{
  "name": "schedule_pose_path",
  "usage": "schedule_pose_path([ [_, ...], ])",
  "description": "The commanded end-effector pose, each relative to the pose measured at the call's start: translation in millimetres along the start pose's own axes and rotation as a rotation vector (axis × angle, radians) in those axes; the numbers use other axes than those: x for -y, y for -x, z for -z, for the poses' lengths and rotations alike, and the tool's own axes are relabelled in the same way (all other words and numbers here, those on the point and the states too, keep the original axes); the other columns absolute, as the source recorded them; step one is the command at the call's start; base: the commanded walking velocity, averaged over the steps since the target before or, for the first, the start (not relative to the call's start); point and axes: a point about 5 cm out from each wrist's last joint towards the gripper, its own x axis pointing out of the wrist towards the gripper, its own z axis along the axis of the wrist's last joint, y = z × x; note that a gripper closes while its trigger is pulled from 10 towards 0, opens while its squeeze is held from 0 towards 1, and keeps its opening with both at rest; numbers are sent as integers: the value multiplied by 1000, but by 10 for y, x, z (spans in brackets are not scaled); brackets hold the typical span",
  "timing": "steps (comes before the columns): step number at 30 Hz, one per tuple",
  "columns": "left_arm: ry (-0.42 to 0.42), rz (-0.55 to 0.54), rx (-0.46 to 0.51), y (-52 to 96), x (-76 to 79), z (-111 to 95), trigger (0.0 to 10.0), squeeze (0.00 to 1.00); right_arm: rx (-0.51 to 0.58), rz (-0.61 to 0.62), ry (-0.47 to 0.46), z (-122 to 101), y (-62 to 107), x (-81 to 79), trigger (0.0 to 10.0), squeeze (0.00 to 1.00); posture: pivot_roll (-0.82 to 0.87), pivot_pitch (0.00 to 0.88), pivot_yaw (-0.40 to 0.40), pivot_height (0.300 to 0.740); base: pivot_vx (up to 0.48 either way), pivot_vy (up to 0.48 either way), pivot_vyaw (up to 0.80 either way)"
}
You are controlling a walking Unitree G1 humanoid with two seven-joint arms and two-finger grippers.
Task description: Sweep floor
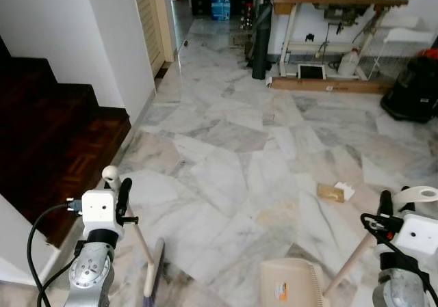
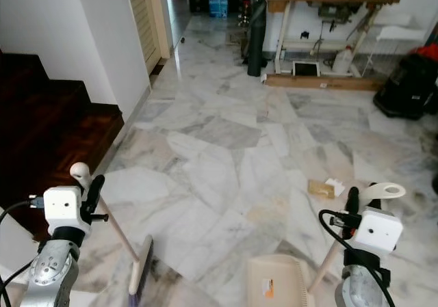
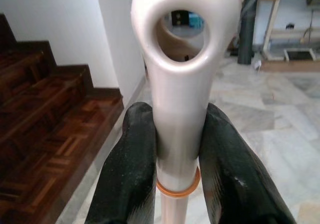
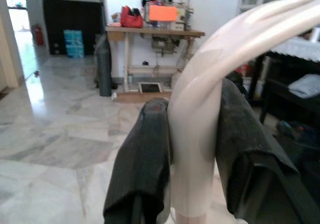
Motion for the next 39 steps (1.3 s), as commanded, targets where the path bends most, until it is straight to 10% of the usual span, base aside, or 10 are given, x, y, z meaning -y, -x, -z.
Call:
schedule_pose_path([
  [1,-13,-22,30,-33,-59,-66,10000,0,17,5,-6,-55,-41,1,10000,0,-20,0,-13,740,262,0,0],
  [39,-2,-19,9,-56,-3,-30,10000,0,6,-25,-10,-52,-112,-47,10000,0,-40,0,-3,740,284,0,-84],
])
